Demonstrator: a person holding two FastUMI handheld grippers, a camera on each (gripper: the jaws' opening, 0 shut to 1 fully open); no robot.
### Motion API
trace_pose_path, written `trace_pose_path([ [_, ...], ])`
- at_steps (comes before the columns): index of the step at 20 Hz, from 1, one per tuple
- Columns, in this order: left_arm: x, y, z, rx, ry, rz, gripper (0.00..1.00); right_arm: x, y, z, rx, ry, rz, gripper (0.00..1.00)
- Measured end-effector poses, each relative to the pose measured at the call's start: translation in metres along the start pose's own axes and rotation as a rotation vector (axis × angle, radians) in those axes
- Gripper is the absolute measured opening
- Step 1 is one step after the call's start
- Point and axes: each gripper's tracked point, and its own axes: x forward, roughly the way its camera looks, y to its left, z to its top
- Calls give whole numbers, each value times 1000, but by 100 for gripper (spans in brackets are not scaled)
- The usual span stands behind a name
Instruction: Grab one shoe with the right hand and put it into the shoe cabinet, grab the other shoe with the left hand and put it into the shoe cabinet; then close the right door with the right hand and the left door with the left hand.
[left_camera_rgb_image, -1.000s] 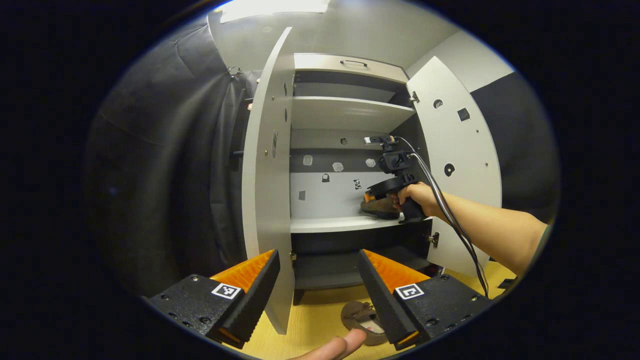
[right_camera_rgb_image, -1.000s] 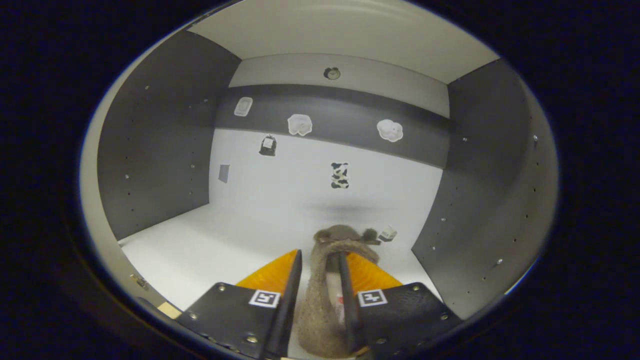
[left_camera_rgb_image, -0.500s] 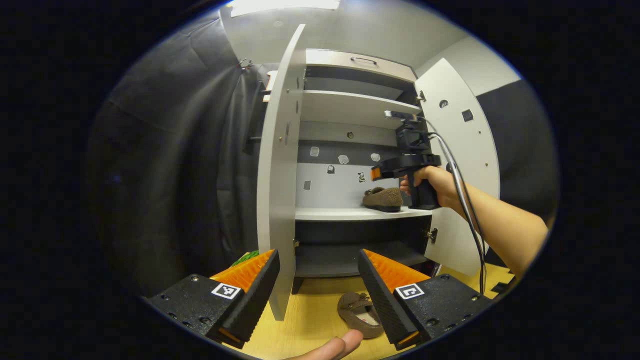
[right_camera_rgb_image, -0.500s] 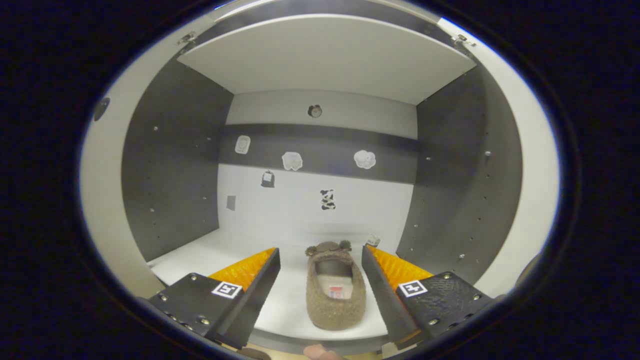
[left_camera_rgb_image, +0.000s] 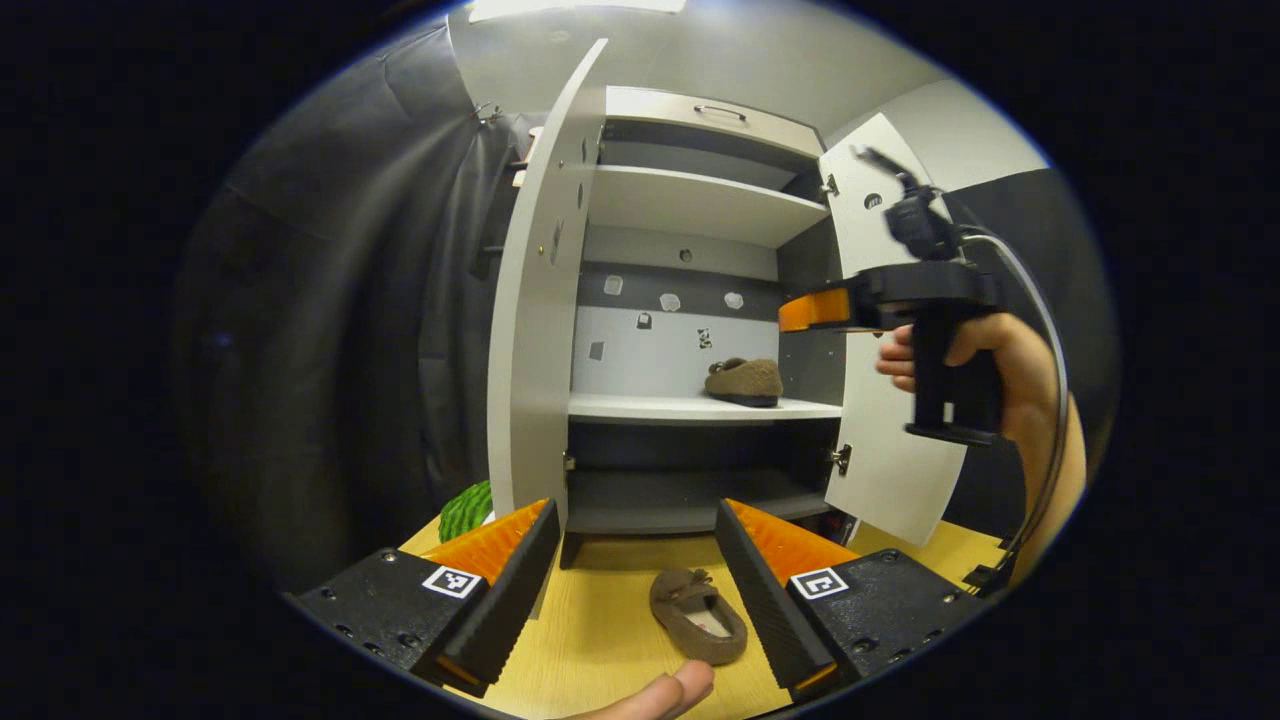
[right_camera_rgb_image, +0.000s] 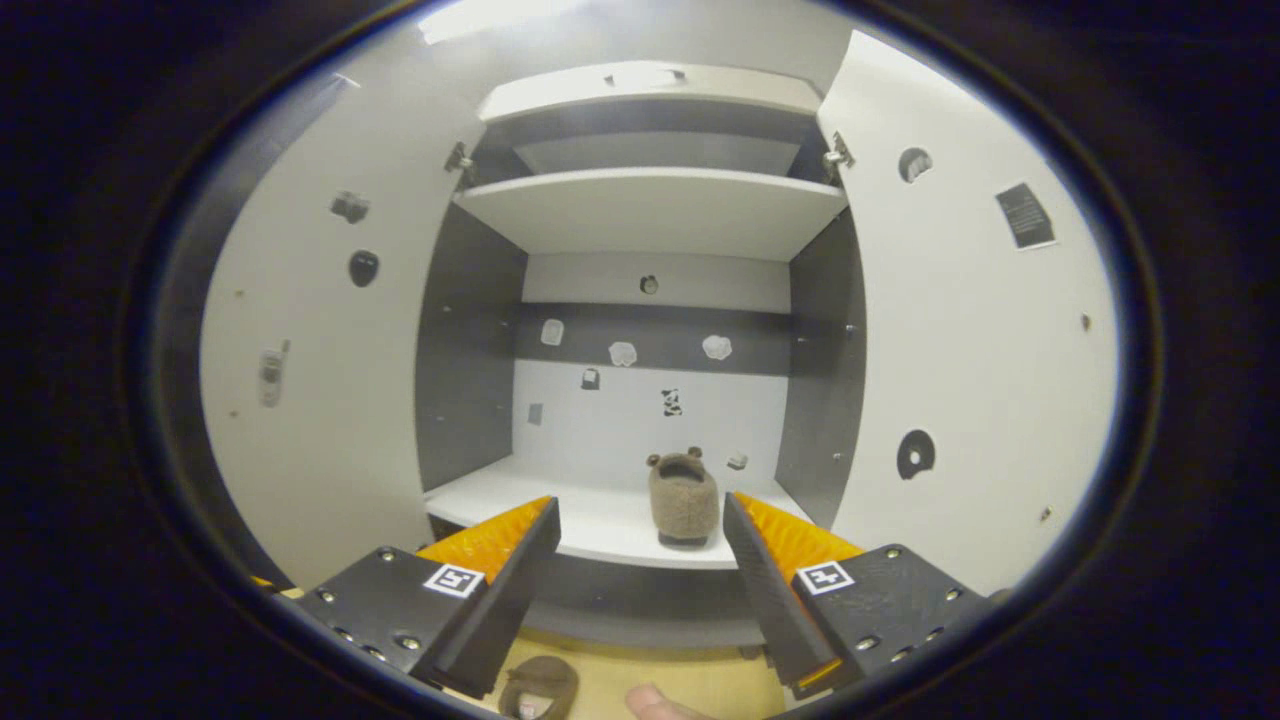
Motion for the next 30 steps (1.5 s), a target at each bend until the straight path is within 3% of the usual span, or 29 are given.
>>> trace_pose_path([
  [2,6,-8,-15,-26,40,-21,97,-38,-11,-3,6,-20,-8,98],
  [5,22,-26,-46,-27,117,-37,94,-88,-22,-10,-18,-55,-35,98],
  [10,55,-45,-130,10,289,-21,97,-144,-47,-32,63,-98,-104,98],
  [12,70,-39,-157,27,345,25,98,-160,-55,-44,77,-94,-126,98],
  [19,100,-39,-246,-18,594,46,98,-182,-35,-49,76,-132,-54,99],
  [23,112,-29,-270,-30,648,81,97,-177,-33,-60,75,-124,-30,99],
  [27,126,-34,-284,-48,654,40,79,-171,-29,-79,100,-78,6,99],
  [28,127,-43,-286,-85,656,7,67,-171,-26,-83,114,-64,21,99],
  [29,127,-41,-285,-102,656,25,58,-172,-27,-84,129,-57,31,99],
  [30,127,-42,-285,-111,652,17,32,-171,-28,-83,138,-55,31,99],
])
